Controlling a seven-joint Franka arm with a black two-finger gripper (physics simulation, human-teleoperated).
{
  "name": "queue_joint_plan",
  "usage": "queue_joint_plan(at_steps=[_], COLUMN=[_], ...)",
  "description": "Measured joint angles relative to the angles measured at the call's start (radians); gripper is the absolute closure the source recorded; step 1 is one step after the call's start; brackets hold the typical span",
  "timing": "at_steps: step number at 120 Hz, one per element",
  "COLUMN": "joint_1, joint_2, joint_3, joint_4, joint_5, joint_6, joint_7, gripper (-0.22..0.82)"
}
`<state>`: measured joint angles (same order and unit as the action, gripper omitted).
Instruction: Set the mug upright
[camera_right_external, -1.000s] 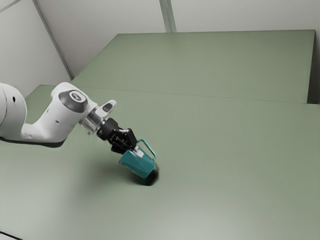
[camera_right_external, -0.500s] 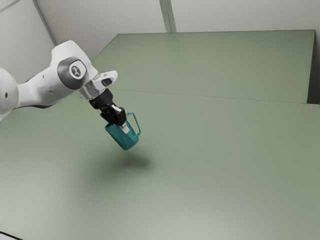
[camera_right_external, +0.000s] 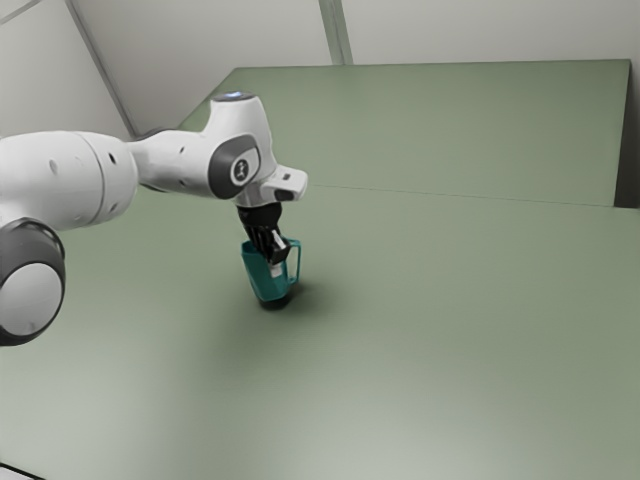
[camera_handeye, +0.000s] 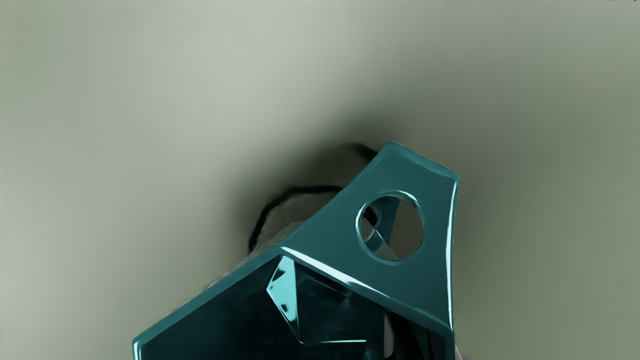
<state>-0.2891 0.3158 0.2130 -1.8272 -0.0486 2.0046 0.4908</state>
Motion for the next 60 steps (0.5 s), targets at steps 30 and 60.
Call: queue_joint_plan(at_steps=[30, 60], joint_1=[-0.007, -0.028], joint_2=[0.024, 0.020], joint_3=[-0.008, -0.008], joint_4=[-0.006, -0.008], joint_5=[0.007, 0.008], joint_6=[0.044, 0.060], joint_7=[-0.011, -0.022], gripper=[0.79, 0.36])
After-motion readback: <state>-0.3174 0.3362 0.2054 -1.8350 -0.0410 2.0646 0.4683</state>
